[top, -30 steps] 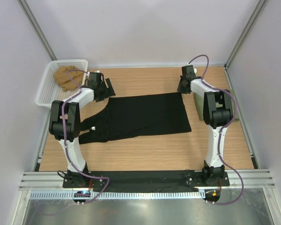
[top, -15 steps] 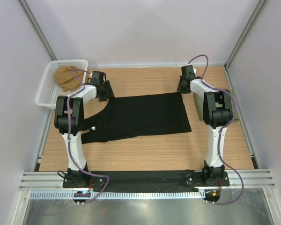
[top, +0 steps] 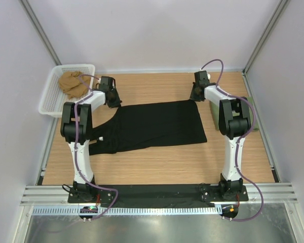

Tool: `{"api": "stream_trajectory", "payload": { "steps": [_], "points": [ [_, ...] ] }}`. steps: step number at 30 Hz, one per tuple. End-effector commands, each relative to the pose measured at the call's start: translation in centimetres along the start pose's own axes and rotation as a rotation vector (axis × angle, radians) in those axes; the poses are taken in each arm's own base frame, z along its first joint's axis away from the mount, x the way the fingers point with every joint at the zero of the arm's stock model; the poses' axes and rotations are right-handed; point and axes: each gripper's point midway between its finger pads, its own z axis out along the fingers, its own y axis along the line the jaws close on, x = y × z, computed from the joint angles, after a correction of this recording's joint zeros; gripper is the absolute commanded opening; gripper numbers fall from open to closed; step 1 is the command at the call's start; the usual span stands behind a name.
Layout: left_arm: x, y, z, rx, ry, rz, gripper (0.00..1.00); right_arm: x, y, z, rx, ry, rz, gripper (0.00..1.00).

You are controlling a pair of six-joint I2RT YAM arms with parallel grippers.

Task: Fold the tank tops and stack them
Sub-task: Fold the tank top

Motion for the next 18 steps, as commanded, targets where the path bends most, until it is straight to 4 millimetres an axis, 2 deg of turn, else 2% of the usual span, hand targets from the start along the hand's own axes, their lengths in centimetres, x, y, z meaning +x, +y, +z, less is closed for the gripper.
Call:
{"api": "stream_trajectory", "payload": {
  "steps": [1,3,4,5,7,8,12,18],
  "points": [
    [-1.2,-0.5,-2.7,0.022,-0.059,0.021,0.0,-2.3,0.9,-2.9,-0.027,-0.054,-0.005,0.01],
    [-2.0,-1.0,-4.0,0.041,-0.097,0.02,0.0,-2.3,0.8,-3.3,-0.021,-0.06,0.002,0.01],
    [-1.6,-0.7,-4.2,0.034,-0.097,0.019,0.0,-2.7,0.8,-3.9,-0.02,-0.071,0.005,0.01],
    [-2.2,-1.1,-5.2,0.046,-0.127,0.019,0.0,-2.6,0.5,-4.0,-0.013,-0.072,0.011,0.01],
    [-1.8,-0.9,-5.7,0.049,-0.134,0.015,0.0,-2.8,0.3,-4.8,-0.009,-0.089,0.019,0.01],
    [-2.2,-1.2,-6.4,0.06,-0.156,0.015,0.0,-2.7,0.3,-5.0,-0.007,-0.093,0.025,0.01],
    [-1.8,-1.5,-7.7,0.073,-0.178,0.01,0.0,-3.4,0.0,-6.4,-0.006,-0.137,0.05,0.01],
    [-0.8,-1.9,-9.0,0.092,-0.196,-0.003,0.0,-2.8,-0.1,-8.2,-0.029,-0.159,0.069,0.01]
  ]
}}
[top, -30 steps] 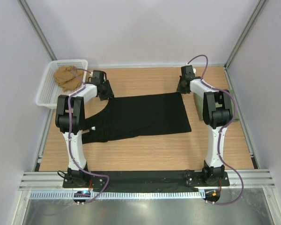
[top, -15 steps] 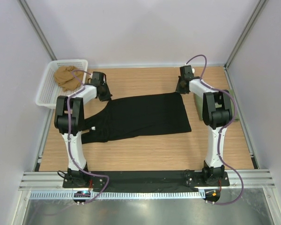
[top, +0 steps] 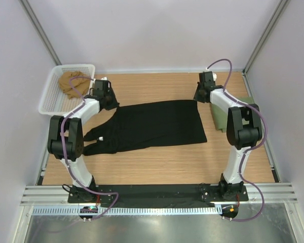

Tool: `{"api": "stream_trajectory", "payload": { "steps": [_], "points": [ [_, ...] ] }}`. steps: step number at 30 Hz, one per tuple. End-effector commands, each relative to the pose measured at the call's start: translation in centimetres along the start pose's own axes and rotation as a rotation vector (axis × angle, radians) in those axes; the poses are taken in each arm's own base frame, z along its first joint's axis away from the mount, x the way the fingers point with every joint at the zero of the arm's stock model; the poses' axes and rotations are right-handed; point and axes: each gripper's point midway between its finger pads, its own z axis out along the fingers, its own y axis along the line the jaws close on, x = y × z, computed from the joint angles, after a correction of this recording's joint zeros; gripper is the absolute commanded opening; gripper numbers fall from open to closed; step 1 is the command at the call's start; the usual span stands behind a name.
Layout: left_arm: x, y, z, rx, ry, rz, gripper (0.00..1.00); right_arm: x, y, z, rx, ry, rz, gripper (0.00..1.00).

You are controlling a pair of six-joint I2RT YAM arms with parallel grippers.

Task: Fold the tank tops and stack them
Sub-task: Fold the tank top

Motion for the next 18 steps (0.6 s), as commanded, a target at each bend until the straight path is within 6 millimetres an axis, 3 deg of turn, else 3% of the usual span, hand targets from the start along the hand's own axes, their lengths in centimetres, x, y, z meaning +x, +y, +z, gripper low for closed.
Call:
{"api": "stream_trajectory", "payload": {
  "steps": [1,9,15,16,18],
  "points": [
    [-1.4,-1.0,-1.5,0.029,-0.079,-0.007,0.0,-2.6,0.9,-2.7,-0.039,-0.103,0.033,0.01],
    [0.5,-1.8,-5.0,0.058,-0.131,-0.01,0.0,-0.7,-0.3,-5.5,-0.052,-0.119,0.062,0.01],
    [2.5,-1.2,-8.0,0.078,-0.159,-0.011,0.0,1.4,-1.3,-8.1,-0.073,-0.119,0.08,0.01],
    [2.8,-1.2,-8.3,0.08,-0.157,-0.01,0.0,2.6,-1.6,-8.1,-0.072,-0.098,0.081,0.01],
    [3.8,-1.0,-8.9,0.085,-0.154,-0.012,0.0,2.7,-1.6,-9.1,-0.09,-0.116,0.085,0.01]
  ]
}}
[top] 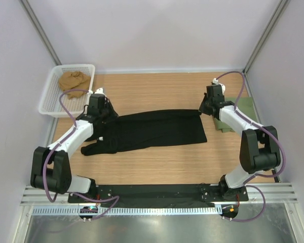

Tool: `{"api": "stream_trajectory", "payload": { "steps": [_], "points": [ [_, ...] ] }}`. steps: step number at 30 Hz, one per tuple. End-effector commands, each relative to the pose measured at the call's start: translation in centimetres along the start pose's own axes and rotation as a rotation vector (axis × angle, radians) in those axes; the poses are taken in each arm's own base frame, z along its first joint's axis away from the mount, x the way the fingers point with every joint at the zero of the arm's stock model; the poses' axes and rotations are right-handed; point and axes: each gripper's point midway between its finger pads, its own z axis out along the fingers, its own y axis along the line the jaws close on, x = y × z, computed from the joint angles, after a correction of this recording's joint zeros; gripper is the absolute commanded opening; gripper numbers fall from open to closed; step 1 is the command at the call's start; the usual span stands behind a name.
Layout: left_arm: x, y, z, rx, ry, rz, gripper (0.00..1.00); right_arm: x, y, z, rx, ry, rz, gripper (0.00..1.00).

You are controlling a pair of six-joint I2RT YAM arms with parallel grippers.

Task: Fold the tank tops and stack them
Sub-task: Fold the tank top

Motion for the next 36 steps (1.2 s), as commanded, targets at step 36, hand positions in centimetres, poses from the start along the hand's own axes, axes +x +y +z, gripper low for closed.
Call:
{"api": "stream_trajectory", "payload": {
  "steps": [36],
  "points": [
    [8.3,3.8,-3.4,-0.06,0.047,-0.021,0.0,5.8,-3.8,-5.2,0.002,-0.061,0.106,0.01]
  ]
}}
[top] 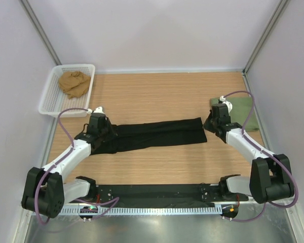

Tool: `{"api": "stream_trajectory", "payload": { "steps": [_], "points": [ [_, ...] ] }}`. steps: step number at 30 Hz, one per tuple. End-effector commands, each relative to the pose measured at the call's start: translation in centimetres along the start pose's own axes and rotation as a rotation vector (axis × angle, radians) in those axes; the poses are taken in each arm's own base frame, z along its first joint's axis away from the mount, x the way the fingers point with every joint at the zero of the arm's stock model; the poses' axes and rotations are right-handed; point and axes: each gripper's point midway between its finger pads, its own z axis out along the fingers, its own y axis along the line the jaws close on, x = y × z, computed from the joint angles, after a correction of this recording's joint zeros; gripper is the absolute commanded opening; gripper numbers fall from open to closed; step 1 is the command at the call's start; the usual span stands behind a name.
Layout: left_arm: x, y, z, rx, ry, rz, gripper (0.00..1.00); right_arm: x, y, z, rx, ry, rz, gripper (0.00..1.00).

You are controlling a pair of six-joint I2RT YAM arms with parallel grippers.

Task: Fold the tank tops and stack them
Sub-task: Fold the tank top

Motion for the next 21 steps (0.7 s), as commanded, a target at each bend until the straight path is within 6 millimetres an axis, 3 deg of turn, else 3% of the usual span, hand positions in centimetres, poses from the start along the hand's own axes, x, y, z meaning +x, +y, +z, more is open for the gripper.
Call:
{"api": "stream_trajectory", "payload": {
  "steps": [1,6,9,10,12,14,20,21],
  "points": [
    [1.2,0.7,0.1,-0.012,0.016,-0.017,0.0,0.3,-0.3,0.0,0.003,-0.026,0.025,0.01],
    [3.0,1.2,0.1,-0.005,0.046,-0.063,0.05,2.7,-1.4,0.5,0.017,0.002,0.064,0.02],
    [3.2,1.0,-0.5,0.014,0.031,-0.087,0.19,3.3,-2.3,0.4,0.043,-0.012,0.091,0.18],
    [3.3,1.0,-0.8,0.024,0.018,-0.094,0.27,3.0,-2.4,0.1,0.044,-0.029,0.104,0.29],
    [3.5,1.3,-1.3,0.027,0.001,-0.113,0.4,2.6,-2.8,-0.2,0.057,-0.062,0.114,0.37],
    [2.9,1.6,-2.3,0.02,-0.047,-0.129,0.46,1.6,-2.7,-1.1,0.041,-0.106,0.117,0.47],
    [2.1,3.3,-3.9,-0.075,-0.103,-0.168,0.6,-0.5,-1.5,-2.0,0.006,-0.141,0.061,0.47],
    [1.9,3.5,-4.0,-0.098,-0.102,-0.177,0.69,-1.1,-1.0,-2.0,-0.004,-0.143,0.054,0.47]
  ]
}}
